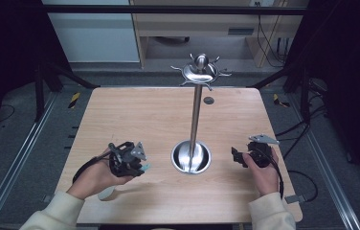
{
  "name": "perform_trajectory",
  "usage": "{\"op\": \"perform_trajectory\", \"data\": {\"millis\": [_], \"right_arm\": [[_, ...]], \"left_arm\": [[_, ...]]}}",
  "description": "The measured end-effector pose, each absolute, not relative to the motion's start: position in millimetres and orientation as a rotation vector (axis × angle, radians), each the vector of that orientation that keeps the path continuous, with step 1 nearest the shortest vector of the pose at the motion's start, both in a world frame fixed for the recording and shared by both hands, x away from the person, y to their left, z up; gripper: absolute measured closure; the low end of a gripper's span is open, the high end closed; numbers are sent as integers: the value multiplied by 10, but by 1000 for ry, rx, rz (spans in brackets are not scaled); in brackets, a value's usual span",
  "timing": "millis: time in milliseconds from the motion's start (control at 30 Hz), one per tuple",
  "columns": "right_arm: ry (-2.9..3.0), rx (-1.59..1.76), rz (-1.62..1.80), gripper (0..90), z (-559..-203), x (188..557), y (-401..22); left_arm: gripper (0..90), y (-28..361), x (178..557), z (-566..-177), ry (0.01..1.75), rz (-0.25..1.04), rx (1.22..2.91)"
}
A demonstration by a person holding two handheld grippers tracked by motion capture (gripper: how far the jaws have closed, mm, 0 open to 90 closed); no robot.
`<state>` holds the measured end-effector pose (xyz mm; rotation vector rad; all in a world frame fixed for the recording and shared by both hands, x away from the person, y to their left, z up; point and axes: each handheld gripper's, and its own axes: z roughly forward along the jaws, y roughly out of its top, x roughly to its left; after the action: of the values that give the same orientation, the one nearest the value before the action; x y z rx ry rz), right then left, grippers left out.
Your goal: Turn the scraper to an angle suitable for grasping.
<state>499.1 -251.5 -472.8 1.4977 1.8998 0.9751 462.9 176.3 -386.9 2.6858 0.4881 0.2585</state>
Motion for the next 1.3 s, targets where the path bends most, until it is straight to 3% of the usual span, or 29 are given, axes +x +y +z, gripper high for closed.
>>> {"op": "perform_trajectory", "data": {"millis": [667,1300], "right_arm": [[1919,1474,960,112,-4738,4996,-2484],[1924,1471,957,110,-4739,4993,-2465]], "left_arm": [[742,2184,4537,-3432,577,409,2450],[742,1833,4611,-3072,520,473,2321]]}}
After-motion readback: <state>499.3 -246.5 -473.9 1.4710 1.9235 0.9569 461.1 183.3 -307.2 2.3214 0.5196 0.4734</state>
